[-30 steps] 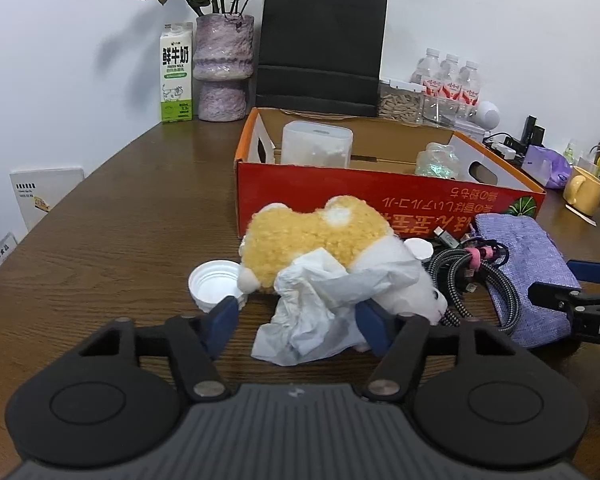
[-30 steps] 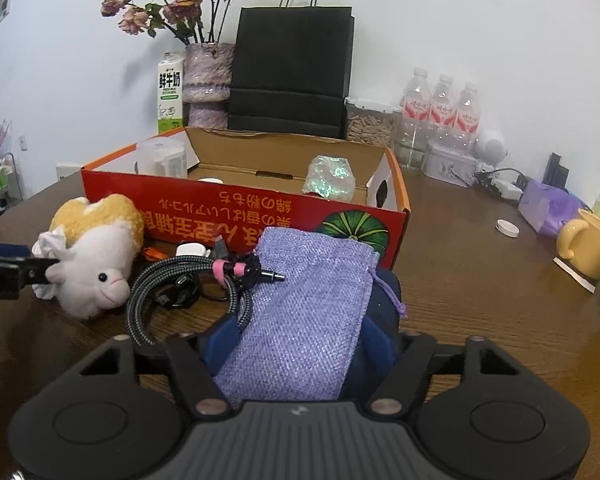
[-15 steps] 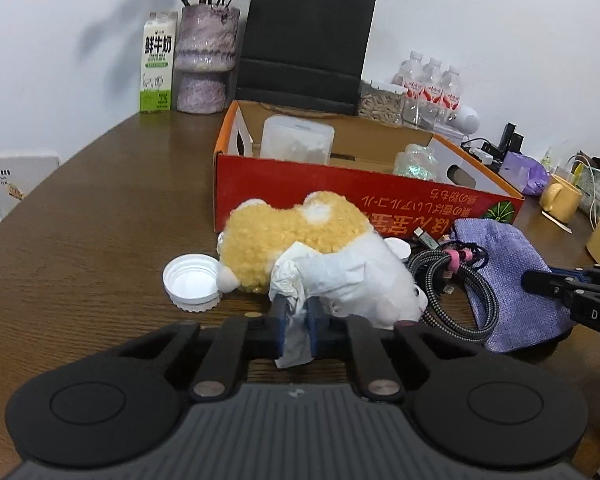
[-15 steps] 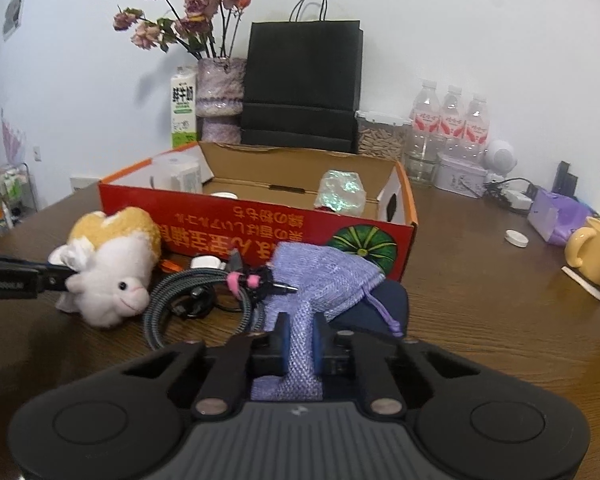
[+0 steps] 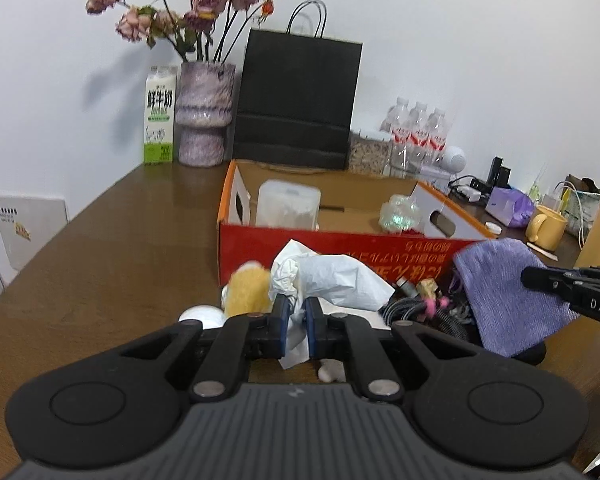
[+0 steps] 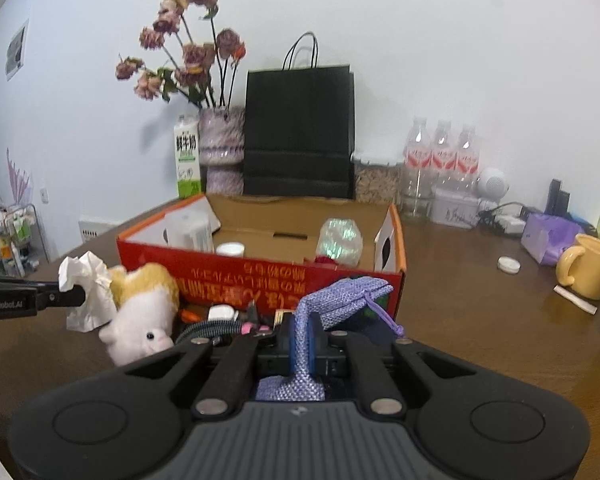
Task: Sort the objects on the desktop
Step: 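Drop tissue and purple pouch into the cardboard box, opening both tools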
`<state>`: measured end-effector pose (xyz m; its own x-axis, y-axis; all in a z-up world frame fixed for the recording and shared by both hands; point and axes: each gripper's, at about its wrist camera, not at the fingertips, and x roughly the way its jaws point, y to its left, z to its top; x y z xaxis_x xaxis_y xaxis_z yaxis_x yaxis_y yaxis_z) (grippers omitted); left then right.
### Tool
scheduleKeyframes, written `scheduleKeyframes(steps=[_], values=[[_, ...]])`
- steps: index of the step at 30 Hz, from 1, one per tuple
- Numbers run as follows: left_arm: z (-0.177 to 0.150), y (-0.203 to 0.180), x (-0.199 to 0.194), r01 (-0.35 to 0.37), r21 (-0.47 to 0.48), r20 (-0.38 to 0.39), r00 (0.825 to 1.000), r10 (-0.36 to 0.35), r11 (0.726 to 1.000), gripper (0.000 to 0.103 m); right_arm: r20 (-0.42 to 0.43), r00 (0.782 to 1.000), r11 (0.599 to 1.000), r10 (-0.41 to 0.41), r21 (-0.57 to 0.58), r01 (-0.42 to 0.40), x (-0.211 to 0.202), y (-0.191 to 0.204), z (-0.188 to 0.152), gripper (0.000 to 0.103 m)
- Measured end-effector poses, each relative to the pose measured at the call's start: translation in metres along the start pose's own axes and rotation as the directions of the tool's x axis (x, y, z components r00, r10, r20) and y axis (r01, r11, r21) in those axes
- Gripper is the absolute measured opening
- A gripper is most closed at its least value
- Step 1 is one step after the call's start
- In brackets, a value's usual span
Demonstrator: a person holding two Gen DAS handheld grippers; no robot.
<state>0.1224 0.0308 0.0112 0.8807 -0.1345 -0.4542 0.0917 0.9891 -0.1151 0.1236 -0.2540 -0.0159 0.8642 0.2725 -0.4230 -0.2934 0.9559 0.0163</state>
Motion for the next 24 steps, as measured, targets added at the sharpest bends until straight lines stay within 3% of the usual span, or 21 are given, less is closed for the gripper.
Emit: scheduleKeyframes(steps=[12,17,24], values=[[0.054,-0.014,0.014,0.008,0.036,0.09,0.996,-0.011,0.999,0.01,0.122,0.993,0.999,0.001,-0.039,0.004,0.008,-0.001,0.05,0.005],[0.083,-0.025,0.042,0.026,0.042,0.116,0.993,-0.03,0.999,0.01,0.152,0.988,0.999,0.01,-0.046,-0.003,0.035,0.001,0.076,0.005],[0.104,-0.04,0.101,0.041,0.018,0.084,0.996,-0.042,0.999,0.01,0.134,0.99,0.999,0.043,0.005,-0.044,0.092,-0.009,0.098,0.005]])
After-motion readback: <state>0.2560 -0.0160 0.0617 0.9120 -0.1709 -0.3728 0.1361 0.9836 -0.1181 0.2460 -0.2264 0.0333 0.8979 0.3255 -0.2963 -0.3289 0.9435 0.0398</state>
